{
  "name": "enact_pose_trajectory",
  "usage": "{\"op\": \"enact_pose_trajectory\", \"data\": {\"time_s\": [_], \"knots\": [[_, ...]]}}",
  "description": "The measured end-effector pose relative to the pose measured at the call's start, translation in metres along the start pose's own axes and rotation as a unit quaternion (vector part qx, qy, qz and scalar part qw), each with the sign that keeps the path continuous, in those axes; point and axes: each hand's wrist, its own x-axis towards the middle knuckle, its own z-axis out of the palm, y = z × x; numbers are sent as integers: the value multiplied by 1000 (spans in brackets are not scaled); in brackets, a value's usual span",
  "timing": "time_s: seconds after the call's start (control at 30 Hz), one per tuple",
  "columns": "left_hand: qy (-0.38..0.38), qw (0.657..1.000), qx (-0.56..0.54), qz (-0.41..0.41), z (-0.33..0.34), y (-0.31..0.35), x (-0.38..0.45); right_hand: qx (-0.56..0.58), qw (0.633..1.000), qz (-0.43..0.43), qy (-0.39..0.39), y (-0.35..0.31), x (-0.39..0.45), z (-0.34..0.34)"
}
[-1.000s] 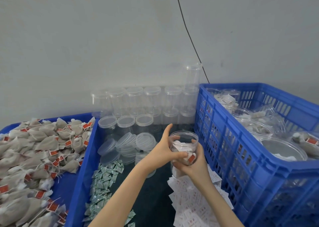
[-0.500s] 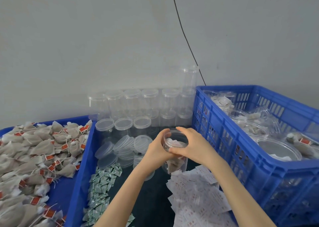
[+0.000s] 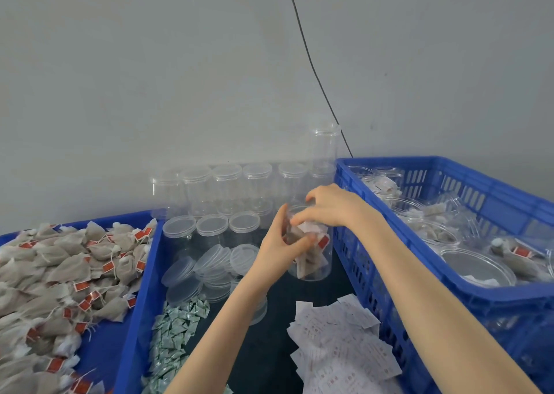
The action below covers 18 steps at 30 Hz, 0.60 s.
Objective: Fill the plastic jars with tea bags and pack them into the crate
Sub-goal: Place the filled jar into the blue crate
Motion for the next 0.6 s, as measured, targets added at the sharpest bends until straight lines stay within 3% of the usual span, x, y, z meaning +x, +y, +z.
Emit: {"op": "enact_pose_trajectory", "data": {"time_s": [0.17,0.47,0.6], "knots": [[67,997,5,31,3,8,12,50,996,27,75,11,7,-45],[-3,997,73,25,3,-5,22,68,961,89,253,87,32,-134],[2,998,68,5,1,-12,31,48,951,129,278,131,40,-147]]}}
